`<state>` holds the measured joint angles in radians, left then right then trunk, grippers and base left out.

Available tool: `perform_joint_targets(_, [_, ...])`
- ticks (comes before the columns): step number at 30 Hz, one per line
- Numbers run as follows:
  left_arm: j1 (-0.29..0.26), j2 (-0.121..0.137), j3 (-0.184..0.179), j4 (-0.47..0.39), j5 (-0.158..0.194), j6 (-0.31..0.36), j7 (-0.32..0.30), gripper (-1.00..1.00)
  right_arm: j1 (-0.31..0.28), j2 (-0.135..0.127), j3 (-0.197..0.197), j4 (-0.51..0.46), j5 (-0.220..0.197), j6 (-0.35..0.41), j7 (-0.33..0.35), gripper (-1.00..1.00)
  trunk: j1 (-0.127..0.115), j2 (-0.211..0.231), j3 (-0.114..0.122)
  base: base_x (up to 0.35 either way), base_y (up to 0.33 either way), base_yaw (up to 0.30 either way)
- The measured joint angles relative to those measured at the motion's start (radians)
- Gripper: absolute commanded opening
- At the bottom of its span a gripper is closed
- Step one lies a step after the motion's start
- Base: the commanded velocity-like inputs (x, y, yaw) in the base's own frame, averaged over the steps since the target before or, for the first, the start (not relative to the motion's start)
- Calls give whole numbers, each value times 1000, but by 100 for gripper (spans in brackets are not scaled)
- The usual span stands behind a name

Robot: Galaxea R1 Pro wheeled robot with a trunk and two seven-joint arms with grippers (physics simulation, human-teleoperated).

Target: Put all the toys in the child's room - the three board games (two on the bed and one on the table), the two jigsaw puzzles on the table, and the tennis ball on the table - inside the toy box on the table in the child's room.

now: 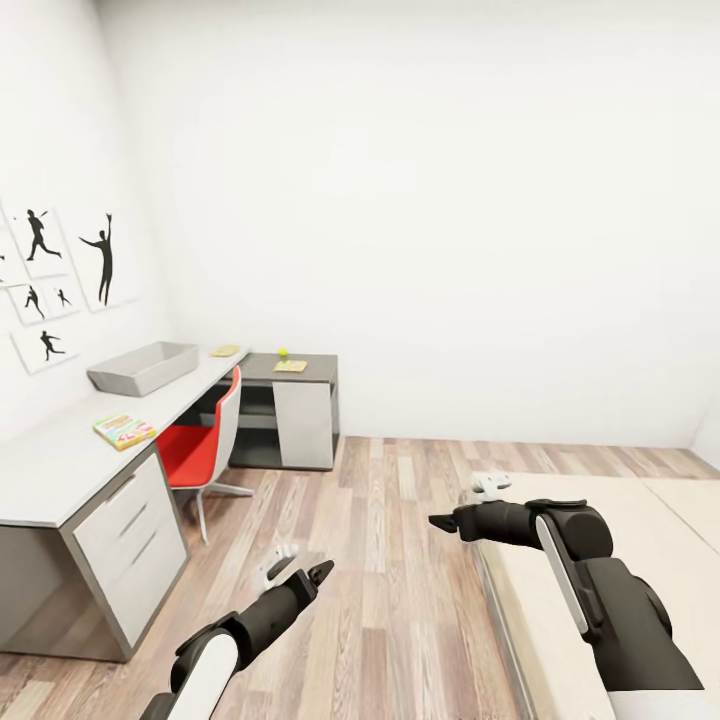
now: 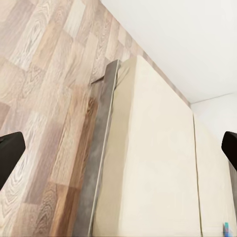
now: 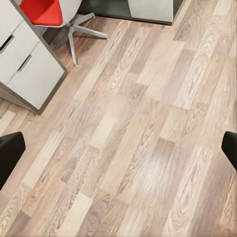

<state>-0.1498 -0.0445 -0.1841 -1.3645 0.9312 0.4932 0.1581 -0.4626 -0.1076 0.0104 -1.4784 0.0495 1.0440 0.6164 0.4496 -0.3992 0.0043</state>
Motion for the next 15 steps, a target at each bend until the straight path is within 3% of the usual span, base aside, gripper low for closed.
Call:
perform_joint_targets(7, [0,0,0,0,0,0,0,100,0,0,0,-2,-1,0,0,100,0,0,0,-2,0,-140])
perform_joint_targets(15, [0,0,0,0,0,0,0,100,0,0,0,-2,-1,0,0,100,0,0,0,-1,0,-49])
